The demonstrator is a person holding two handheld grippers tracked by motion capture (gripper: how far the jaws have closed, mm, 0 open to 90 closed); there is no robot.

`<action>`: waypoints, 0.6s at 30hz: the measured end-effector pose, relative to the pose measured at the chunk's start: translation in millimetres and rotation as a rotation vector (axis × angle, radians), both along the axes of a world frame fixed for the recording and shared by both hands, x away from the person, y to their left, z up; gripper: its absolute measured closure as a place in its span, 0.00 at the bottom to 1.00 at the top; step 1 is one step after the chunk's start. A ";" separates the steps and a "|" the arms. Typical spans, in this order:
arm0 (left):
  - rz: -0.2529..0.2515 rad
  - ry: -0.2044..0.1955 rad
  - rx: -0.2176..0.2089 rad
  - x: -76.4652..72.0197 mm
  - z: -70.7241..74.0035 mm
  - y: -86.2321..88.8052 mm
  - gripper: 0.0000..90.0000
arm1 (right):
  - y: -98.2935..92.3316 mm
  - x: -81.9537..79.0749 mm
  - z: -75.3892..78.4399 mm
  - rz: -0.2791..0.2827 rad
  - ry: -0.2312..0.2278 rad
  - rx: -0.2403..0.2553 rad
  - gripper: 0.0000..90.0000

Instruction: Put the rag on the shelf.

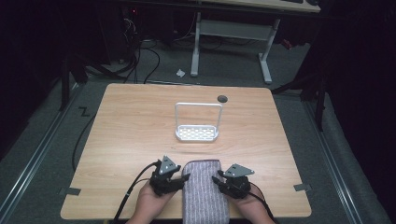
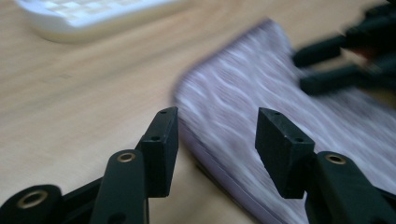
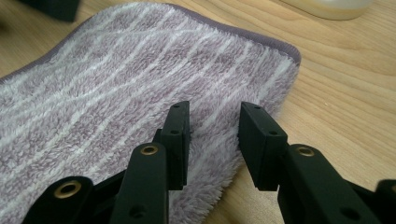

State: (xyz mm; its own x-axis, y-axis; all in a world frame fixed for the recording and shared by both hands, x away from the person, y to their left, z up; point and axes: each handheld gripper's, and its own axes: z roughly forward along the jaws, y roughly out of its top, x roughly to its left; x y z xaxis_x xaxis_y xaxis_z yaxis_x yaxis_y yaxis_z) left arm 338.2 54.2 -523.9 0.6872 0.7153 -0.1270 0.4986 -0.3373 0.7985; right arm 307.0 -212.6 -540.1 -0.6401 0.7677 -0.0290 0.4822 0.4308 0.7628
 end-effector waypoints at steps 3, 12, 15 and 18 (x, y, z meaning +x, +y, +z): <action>0.035 0.080 0.008 19.5 -10.9 -13.2 0.53 | 0.6 0.0 0.4 -0.014 0.009 0.006 0.72; 0.004 -0.013 0.104 6.4 -14.9 -31.4 0.65 | -0.6 -2.5 -0.3 -0.003 0.001 0.004 0.68; -0.007 -0.017 0.087 5.3 -16.1 -30.4 0.74 | -0.5 -4.0 0.6 0.005 0.011 0.007 0.66; -0.002 -0.016 0.070 4.6 -17.1 -29.7 0.78 | 0.8 -5.6 2.4 0.006 0.019 0.006 0.64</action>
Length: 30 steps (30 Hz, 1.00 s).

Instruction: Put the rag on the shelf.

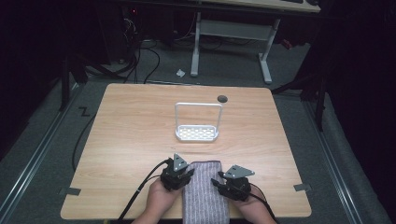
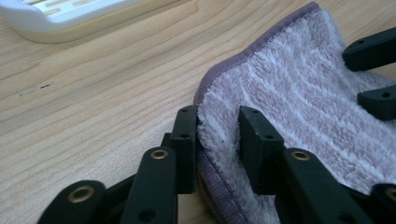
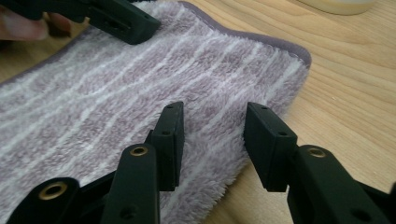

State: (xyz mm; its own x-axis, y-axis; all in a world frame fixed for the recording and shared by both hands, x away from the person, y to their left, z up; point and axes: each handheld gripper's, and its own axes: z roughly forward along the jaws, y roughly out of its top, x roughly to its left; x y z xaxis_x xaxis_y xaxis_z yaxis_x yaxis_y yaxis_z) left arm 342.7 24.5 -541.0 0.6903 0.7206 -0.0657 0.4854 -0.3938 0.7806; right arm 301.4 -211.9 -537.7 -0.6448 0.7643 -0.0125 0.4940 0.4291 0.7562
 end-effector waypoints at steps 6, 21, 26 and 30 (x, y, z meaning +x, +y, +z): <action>0.002 0.001 -0.009 -0.4 -0.5 0.6 0.79 | -3.0 0.6 7.8 -0.026 -0.049 0.033 0.60; 0.009 0.005 -0.014 -0.2 -0.5 1.0 0.79 | -3.5 44.0 5.9 -0.145 0.003 0.002 0.54; 0.006 0.012 -0.019 0.5 -0.5 2.1 0.79 | -3.8 45.5 0.5 -0.108 0.054 0.036 0.52; 0.010 0.018 -0.029 1.0 -0.7 2.9 0.80 | -2.1 42.7 -1.0 -0.112 0.033 0.023 0.52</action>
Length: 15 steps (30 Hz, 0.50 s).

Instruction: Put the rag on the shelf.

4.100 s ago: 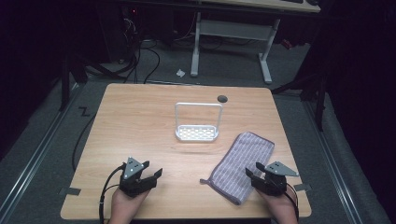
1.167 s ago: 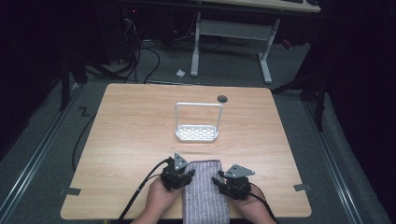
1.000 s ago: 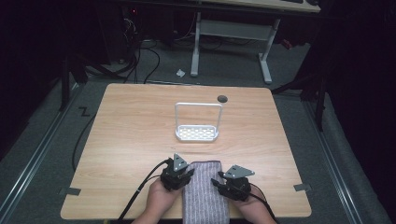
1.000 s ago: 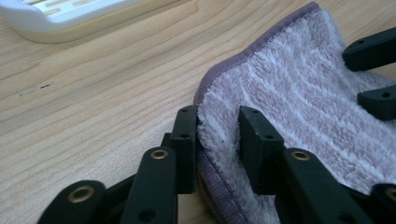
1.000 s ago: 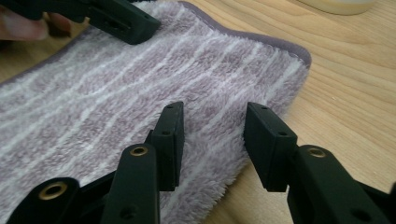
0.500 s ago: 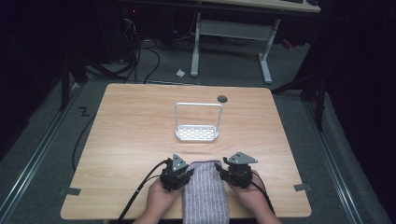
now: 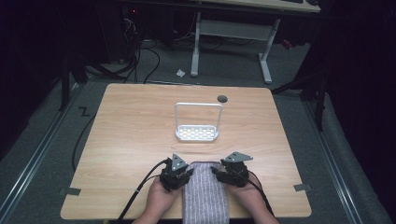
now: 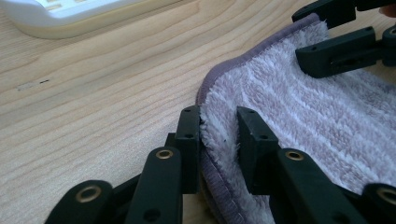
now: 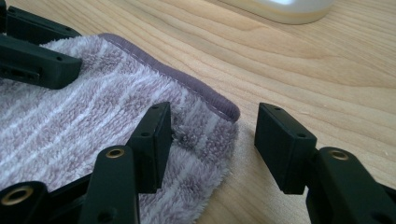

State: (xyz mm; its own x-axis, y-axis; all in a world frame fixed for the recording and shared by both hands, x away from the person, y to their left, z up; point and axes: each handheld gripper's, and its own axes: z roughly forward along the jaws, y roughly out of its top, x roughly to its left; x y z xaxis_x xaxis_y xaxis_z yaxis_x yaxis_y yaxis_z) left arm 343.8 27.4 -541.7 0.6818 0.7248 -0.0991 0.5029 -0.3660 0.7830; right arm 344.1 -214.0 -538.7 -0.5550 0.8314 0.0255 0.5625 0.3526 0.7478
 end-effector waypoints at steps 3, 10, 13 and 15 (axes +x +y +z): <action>0.001 0.012 -0.012 0.7 0.0 1.5 0.81 | 1.8 -3.4 -1.6 -0.013 -0.021 -0.011 0.52; 0.007 0.034 -0.042 2.5 -0.5 3.8 0.82 | 6.1 -7.6 -1.5 -0.043 -0.027 -0.004 0.69; 0.010 0.034 -0.039 2.3 -0.4 3.5 0.82 | 9.6 -9.5 -1.5 -0.066 -0.024 0.003 0.74; 0.013 0.032 -0.038 1.9 -0.4 3.1 0.83 | 10.4 -9.8 -1.6 -0.068 -0.027 0.002 0.76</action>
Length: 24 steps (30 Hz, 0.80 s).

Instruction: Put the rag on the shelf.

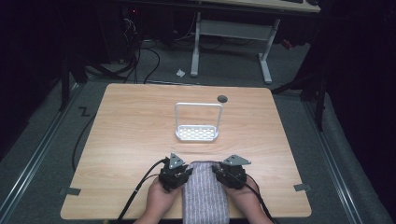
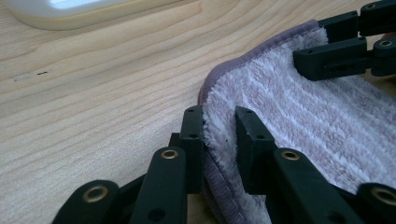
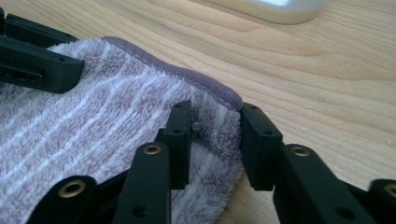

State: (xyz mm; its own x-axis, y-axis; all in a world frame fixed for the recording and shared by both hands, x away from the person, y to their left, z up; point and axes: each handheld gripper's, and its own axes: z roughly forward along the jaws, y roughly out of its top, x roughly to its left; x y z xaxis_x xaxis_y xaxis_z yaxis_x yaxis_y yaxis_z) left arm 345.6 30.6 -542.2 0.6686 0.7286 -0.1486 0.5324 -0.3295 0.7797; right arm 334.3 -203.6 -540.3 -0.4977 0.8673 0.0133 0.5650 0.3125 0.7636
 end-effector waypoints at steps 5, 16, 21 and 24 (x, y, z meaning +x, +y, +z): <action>0.000 -0.016 0.026 -2.9 0.6 -2.3 0.85 | 3.9 -5.1 0.3 0.034 0.005 -0.005 0.89; 0.018 -0.108 0.025 -22.0 7.4 -4.7 0.87 | 9.1 -20.8 6.2 0.013 -0.101 -0.017 0.92; 0.053 -0.186 -0.046 -31.9 18.9 -2.6 0.86 | 8.6 -33.7 20.5 -0.002 -0.237 0.015 0.92; 0.064 -0.222 -0.076 -35.2 26.3 0.9 0.86 | 8.2 -38.2 26.2 0.000 -0.274 0.023 0.92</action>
State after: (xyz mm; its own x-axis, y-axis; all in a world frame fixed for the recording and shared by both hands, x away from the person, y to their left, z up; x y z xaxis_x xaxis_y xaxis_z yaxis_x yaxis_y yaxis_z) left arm 310.4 31.5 -515.9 0.6441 0.7626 -0.0594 0.3633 -0.2366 0.9011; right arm 296.2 -195.4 -514.1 -0.4856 0.8682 -0.1024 0.3360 0.2935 0.8950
